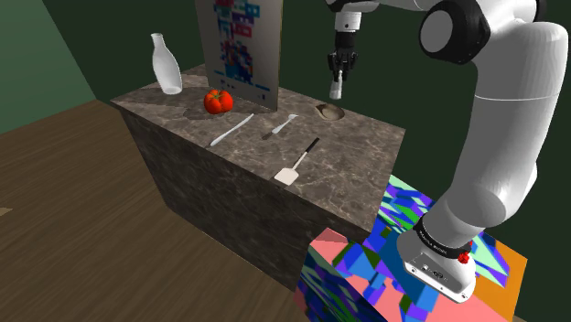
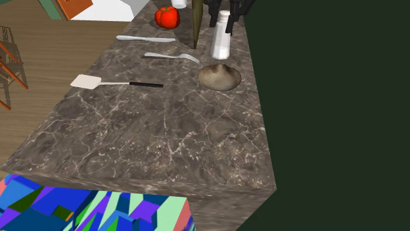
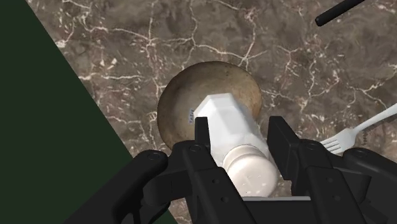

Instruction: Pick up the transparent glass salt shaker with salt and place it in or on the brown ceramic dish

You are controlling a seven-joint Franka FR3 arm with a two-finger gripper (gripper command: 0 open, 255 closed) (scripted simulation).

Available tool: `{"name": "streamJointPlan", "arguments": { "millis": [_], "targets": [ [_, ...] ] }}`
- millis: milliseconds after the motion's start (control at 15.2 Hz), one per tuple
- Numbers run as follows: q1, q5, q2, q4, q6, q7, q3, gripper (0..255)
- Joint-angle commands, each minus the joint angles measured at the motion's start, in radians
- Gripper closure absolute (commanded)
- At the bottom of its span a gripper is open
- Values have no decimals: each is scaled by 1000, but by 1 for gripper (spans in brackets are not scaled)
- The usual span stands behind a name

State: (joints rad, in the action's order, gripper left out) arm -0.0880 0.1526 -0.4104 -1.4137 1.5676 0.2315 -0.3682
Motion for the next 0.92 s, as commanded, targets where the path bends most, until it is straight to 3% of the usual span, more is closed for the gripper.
{"name": "streamJointPlan", "arguments": {
  "millis": [0, 528, 858],
  "targets": [
    [3, 0, 1, -28, 28, 0, 1, 255],
    [7, 8, -17, -118, 133, 8, 5, 255],
    [7, 8, -17, -118, 133, 8, 5, 255]
  ]
}}
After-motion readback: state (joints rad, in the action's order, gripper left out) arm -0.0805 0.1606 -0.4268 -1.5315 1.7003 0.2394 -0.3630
